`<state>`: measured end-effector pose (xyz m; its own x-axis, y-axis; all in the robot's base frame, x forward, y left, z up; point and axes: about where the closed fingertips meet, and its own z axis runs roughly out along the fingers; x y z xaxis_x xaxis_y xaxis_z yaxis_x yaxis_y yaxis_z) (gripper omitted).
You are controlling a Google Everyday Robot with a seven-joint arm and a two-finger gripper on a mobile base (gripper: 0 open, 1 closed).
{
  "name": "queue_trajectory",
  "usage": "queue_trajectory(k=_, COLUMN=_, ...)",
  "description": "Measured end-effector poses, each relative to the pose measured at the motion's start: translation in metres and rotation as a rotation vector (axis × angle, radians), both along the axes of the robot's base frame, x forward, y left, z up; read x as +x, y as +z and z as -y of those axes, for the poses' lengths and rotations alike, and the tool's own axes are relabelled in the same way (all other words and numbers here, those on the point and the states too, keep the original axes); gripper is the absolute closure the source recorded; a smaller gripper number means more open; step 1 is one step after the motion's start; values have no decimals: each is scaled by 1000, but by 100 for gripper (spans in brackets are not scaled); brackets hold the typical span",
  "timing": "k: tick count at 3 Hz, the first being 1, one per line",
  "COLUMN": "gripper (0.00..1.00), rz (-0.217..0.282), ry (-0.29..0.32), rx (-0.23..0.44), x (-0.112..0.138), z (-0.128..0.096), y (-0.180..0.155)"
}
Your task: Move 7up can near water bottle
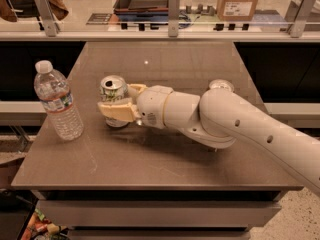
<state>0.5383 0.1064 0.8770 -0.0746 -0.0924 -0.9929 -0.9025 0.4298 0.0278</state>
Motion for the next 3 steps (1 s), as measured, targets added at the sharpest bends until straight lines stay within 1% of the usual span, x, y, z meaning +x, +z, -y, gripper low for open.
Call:
queue_trajectory(k=1, gripper=82, rz=2, ry=1, rx=0, x=-1, z=-1, y=1)
queue_trajectory(k=3, gripper=35, rz=4, ry=8, rx=-1, x=-3, z=-5, y=2)
